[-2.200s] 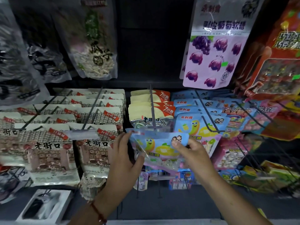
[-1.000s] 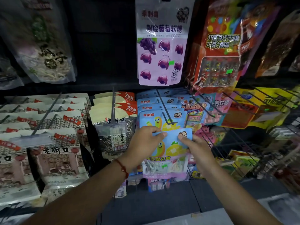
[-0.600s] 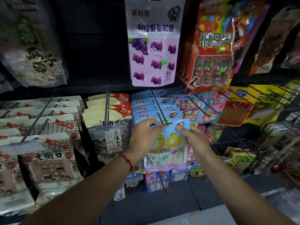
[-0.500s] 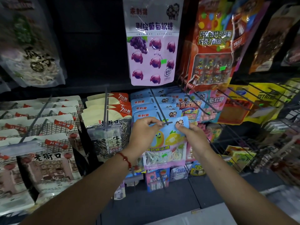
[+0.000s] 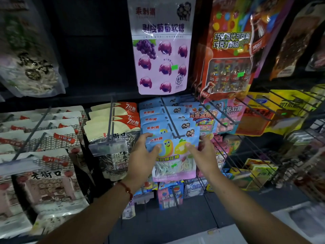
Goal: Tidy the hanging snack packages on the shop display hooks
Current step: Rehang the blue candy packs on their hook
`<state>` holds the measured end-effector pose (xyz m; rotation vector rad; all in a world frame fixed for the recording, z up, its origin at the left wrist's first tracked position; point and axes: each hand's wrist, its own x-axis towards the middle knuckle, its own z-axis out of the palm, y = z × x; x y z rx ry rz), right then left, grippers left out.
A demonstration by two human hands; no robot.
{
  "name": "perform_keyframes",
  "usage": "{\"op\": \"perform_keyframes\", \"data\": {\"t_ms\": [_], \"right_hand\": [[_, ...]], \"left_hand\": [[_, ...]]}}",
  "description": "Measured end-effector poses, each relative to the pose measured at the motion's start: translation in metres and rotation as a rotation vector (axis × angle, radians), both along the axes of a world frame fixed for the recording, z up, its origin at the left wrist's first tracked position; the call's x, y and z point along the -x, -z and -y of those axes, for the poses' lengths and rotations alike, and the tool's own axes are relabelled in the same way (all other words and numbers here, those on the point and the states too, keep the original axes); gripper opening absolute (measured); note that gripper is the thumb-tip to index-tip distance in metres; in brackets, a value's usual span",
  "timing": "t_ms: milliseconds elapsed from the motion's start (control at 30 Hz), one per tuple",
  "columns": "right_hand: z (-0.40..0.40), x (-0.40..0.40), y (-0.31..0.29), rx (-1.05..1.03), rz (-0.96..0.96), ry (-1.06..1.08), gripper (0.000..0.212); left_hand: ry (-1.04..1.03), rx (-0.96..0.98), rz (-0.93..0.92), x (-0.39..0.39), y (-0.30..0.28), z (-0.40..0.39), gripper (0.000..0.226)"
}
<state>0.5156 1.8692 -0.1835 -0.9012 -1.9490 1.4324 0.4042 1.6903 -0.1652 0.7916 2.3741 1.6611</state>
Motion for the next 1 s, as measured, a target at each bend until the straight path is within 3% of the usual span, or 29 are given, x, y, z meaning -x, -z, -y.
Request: {"op": "perform_keyframes", "data": {"t_ms": [100, 167, 300, 433, 533, 600, 700, 833, 1000], "right_hand": [[-0.003, 0.006, 0.017, -0.01, 0.069, -0.053, 0.063], [0.006, 0.012, 0.007, 0.007, 0.063, -0.058, 0.054], [0.001, 0.036, 0.0, 0.031, 0.074, -0.064, 0.057], [-0.008, 0.052, -0.011, 0.032, 0.099, -0.084, 0.04], [-0.016, 0.053, -0.01, 0.048, 0.138, -0.104, 0.075], [-0.018, 0.049, -0.007, 0.039, 0.145, -0.128, 0.073], [-0.014, 0.036, -0.004, 0.034, 0.175, -0.182, 0.042], [-0.012, 0.023, 0.007, 0.11, 0.225, -0.236, 0.069], [-0.002, 0.028, 0.024, 0.198, 0.133, -0.236, 0.072]], "left_hand": [[-0.064, -0.047, 0.17, 0.002, 0.011, -0.002, 0.038], [-0.077, -0.007, 0.159, 0.007, 0.01, -0.009, 0.027], [-0.133, -0.037, 0.158, 0.026, 0.008, -0.027, 0.014], [-0.201, -0.076, 0.162, 0.032, 0.01, -0.035, 0.015], [-0.194, -0.127, 0.112, 0.027, 0.015, -0.033, 0.013], [-0.207, -0.132, 0.084, 0.024, 0.02, -0.031, 0.013], [-0.207, -0.115, 0.072, 0.02, 0.024, -0.03, 0.019], [-0.158, -0.027, 0.115, 0.012, 0.039, -0.024, 0.034], [-0.111, -0.067, 0.125, 0.004, 0.054, -0.025, 0.069]]}}
